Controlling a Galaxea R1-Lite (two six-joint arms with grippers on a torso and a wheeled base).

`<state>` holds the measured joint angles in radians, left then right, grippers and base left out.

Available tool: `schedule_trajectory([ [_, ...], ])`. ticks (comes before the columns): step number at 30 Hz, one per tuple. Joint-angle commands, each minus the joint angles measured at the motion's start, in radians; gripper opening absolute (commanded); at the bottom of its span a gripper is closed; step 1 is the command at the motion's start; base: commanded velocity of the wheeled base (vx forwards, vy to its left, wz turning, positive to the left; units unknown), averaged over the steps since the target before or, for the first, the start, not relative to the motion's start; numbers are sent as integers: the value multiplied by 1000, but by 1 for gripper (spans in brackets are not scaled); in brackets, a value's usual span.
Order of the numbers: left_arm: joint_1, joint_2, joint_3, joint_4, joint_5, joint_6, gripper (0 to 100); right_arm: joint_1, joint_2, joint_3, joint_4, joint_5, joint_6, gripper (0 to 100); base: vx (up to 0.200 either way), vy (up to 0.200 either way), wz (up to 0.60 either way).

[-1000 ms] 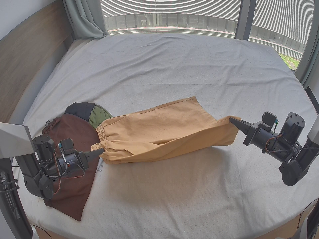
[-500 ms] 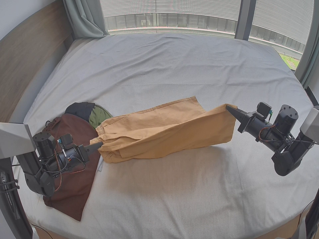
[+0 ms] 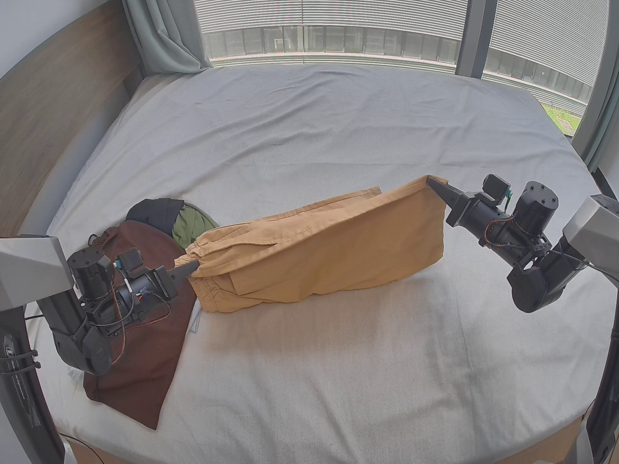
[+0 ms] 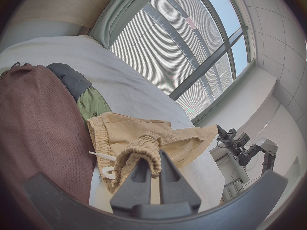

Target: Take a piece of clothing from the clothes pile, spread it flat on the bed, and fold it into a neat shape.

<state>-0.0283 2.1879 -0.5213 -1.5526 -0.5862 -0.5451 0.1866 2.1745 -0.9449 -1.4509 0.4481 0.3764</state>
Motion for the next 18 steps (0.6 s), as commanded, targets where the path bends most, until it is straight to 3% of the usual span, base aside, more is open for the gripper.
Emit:
schedule_trajectory([
  [1,-10,7,-22,-1,11,-7,0,1,42,-77,24,1,6,0,0,0,0],
  [18,-12,58,-88,-1,62,-47,0,7,162,-351,172,3,27,0,0,0,0],
])
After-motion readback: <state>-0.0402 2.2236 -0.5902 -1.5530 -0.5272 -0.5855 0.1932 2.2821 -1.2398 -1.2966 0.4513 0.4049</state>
